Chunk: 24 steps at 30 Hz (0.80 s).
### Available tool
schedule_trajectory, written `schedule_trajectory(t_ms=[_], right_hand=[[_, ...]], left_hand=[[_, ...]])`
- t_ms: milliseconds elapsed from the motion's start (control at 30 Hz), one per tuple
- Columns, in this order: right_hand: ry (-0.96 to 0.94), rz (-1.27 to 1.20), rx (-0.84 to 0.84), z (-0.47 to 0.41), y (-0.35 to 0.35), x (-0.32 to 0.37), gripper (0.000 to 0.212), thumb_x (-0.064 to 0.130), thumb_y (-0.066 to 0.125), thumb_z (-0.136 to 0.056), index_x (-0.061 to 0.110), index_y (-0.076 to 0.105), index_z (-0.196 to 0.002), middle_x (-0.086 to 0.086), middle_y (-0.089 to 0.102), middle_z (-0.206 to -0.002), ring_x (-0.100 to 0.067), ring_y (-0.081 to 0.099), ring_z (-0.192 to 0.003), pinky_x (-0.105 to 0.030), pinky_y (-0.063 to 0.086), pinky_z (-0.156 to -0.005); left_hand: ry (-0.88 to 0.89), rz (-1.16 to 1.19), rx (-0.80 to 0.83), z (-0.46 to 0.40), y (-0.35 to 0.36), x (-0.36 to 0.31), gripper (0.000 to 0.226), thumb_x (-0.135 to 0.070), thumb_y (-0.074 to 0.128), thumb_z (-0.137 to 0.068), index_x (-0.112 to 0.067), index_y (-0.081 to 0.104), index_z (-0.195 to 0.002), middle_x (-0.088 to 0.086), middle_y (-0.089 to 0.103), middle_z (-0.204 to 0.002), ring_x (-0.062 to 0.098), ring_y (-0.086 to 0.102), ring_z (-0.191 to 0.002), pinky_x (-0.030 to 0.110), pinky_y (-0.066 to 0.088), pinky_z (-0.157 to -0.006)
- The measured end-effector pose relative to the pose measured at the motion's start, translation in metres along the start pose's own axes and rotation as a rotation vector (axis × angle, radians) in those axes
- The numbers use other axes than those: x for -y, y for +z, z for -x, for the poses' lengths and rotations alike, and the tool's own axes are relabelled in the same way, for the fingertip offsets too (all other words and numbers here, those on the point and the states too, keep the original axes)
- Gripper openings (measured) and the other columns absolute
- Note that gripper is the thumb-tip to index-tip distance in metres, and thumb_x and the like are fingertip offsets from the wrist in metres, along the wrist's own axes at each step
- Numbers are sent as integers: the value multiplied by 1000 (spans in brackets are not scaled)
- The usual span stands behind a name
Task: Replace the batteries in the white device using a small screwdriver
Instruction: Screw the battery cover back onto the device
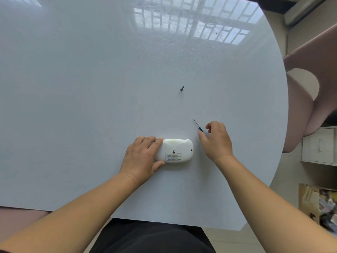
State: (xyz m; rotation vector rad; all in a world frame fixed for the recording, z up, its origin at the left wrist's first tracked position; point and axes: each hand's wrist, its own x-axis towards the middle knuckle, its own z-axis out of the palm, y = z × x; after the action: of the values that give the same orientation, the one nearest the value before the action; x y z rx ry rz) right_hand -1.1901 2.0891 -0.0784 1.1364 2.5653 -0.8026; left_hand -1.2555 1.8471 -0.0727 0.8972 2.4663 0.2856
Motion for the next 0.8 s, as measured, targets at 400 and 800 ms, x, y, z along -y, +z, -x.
schedule_trajectory(t_ms=[400,800], right_hand=[[92,-320,142,21,-18,7,19,12,44,-85,25,53,-95,0,61,-73,-15,52,-59,-28,44,-52],[-39,-766,79,75,-11,21,13,21,65,-90,17,73,-80,11,64,-66,-4,55,-61,-16,45,-59]], left_hand=[[-2,-3,-14,0,3,0,72,-50,66,-77,-27,38,-140,-8,48,-133,23,39,-123,37,41,-97],[3,-17,-16,0,5,2,72,-53,63,-79,-29,35,-141,-9,45,-135,21,37,-124,36,40,-98]])
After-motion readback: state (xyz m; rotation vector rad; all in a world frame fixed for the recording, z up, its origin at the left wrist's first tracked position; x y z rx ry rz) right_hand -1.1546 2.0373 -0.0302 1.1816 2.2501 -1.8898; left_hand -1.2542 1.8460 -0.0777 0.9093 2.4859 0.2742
